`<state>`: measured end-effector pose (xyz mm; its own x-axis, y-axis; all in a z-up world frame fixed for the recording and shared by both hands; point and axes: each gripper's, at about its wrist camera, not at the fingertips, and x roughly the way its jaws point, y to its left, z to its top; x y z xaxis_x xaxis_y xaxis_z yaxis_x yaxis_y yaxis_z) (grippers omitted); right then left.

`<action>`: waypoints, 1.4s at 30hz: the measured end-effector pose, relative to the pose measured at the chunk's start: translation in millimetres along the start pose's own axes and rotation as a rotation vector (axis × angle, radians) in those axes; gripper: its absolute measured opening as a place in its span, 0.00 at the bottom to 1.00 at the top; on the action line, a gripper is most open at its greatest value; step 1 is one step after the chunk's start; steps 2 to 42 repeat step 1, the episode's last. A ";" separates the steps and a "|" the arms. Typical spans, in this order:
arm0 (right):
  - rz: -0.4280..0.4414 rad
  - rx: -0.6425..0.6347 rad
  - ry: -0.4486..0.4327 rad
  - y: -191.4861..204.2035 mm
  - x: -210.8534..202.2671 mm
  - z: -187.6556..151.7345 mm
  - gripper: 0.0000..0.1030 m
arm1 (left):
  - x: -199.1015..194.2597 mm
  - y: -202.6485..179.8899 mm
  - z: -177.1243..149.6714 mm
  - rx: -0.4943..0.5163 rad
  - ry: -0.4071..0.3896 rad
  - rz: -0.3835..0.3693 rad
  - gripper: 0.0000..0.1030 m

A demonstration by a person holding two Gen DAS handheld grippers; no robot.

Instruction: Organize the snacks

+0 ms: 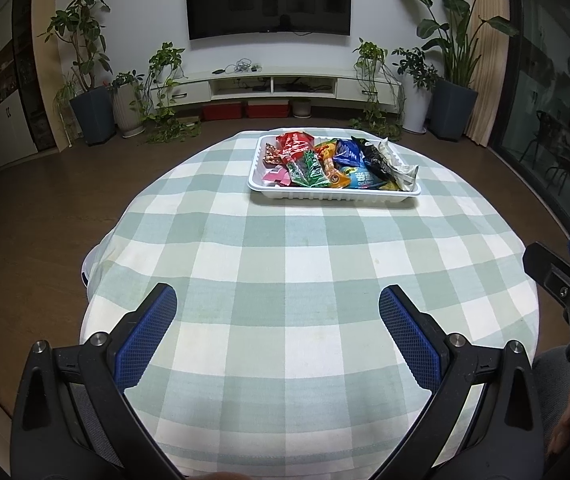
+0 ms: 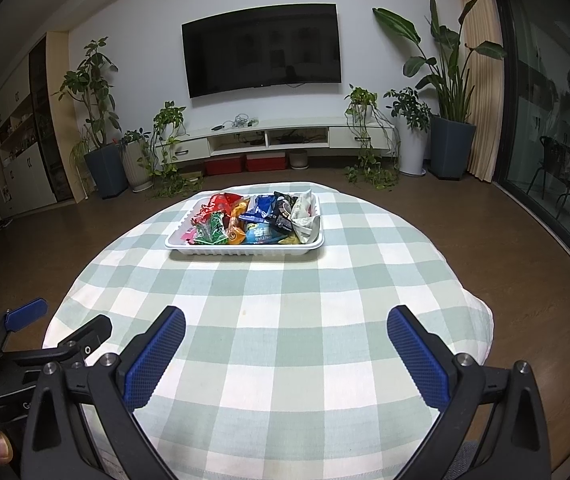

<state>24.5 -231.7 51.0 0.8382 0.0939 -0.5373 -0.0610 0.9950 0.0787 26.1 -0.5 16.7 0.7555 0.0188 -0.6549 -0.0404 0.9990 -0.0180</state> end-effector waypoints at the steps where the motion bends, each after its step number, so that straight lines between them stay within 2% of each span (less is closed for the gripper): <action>1: 0.003 0.004 0.004 -2.1 0.8 -1.5 1.00 | 2.5 4.0 -1.5 -0.003 0.006 -0.006 1.00; 42: 0.003 0.004 0.004 -2.1 0.8 -1.5 1.00 | 2.5 4.0 -1.5 -0.003 0.006 -0.006 1.00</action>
